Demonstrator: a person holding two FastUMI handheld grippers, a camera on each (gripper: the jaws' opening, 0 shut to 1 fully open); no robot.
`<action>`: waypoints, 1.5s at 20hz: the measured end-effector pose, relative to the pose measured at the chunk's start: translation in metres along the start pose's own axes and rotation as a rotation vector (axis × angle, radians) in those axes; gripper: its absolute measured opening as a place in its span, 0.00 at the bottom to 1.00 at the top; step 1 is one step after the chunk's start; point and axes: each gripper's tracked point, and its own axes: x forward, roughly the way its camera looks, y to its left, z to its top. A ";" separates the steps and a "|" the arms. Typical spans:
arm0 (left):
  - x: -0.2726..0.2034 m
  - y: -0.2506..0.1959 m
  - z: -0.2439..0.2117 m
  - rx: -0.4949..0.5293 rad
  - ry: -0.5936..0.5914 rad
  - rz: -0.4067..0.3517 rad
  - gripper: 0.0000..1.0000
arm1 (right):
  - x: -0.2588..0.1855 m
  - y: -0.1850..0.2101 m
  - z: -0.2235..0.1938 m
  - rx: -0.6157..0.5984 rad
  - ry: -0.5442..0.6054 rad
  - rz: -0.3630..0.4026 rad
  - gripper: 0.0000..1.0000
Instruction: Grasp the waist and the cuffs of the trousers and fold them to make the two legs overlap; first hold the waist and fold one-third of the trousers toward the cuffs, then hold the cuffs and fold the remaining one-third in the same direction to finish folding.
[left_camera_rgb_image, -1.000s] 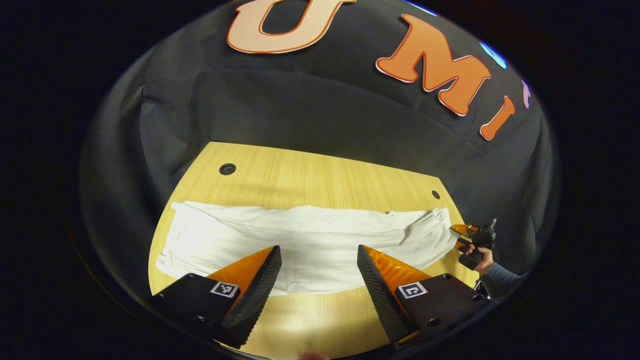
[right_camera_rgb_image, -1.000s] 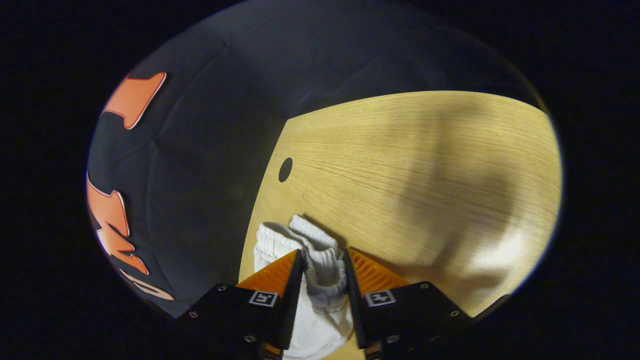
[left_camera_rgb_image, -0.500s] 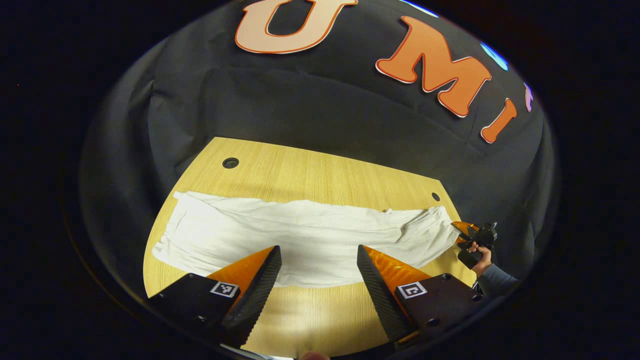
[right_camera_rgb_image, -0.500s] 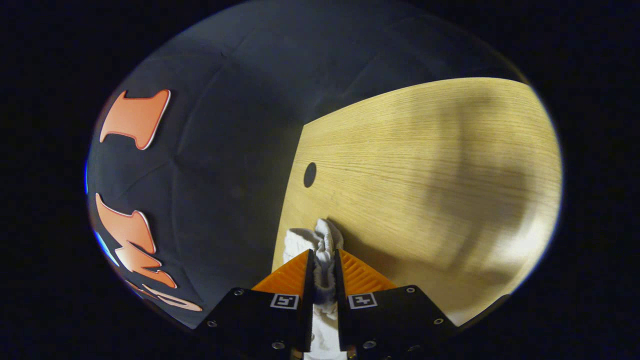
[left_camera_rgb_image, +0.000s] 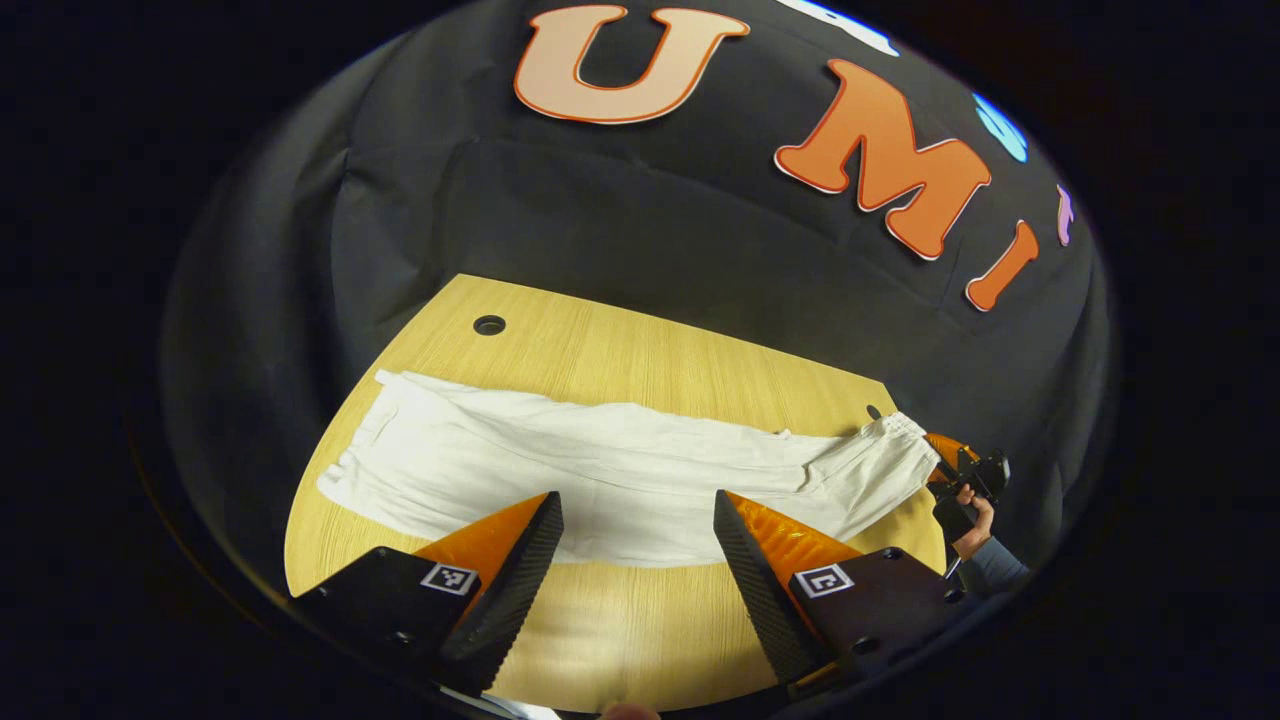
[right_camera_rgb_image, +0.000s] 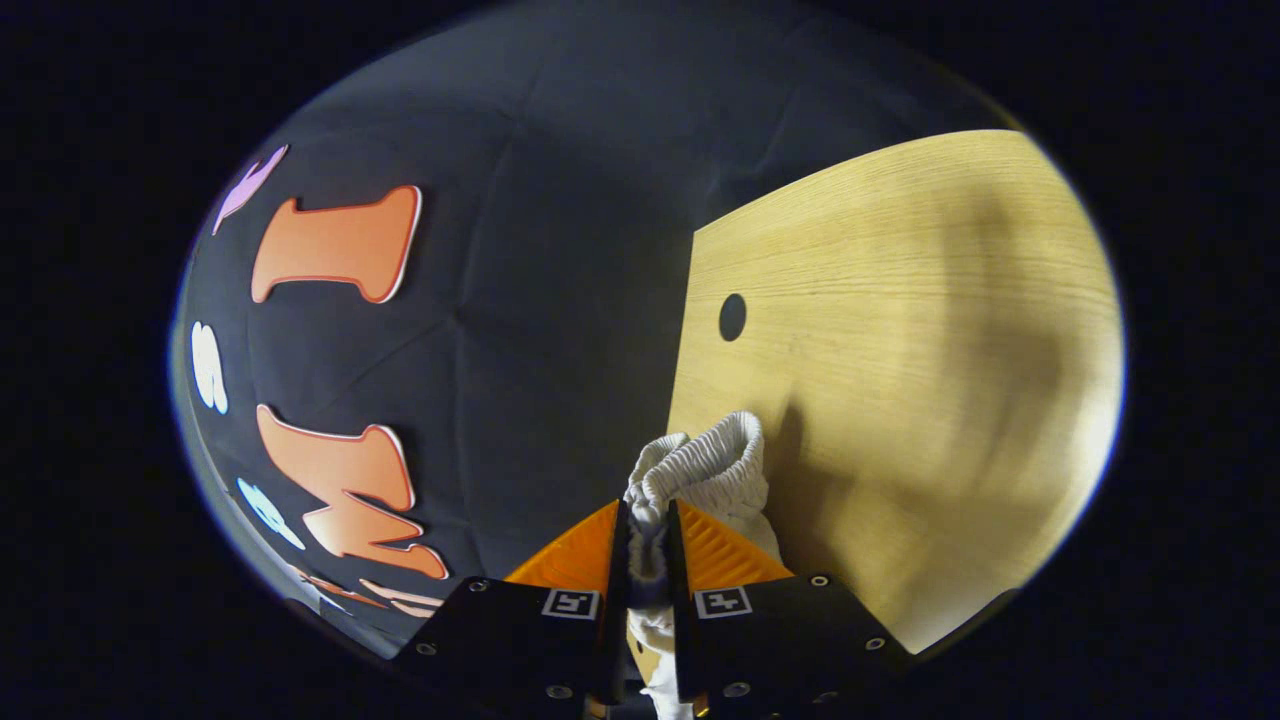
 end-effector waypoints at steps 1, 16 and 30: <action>-0.001 0.005 0.000 -0.009 -0.006 -0.002 0.99 | -0.002 0.008 -0.005 0.006 0.004 0.021 0.20; -0.015 0.127 -0.048 -0.128 0.018 0.019 0.99 | -0.011 0.090 -0.116 -0.082 0.054 0.108 0.20; -0.017 0.221 -0.075 -0.269 0.049 0.035 0.99 | 0.017 0.089 -0.238 -0.178 0.114 0.031 0.24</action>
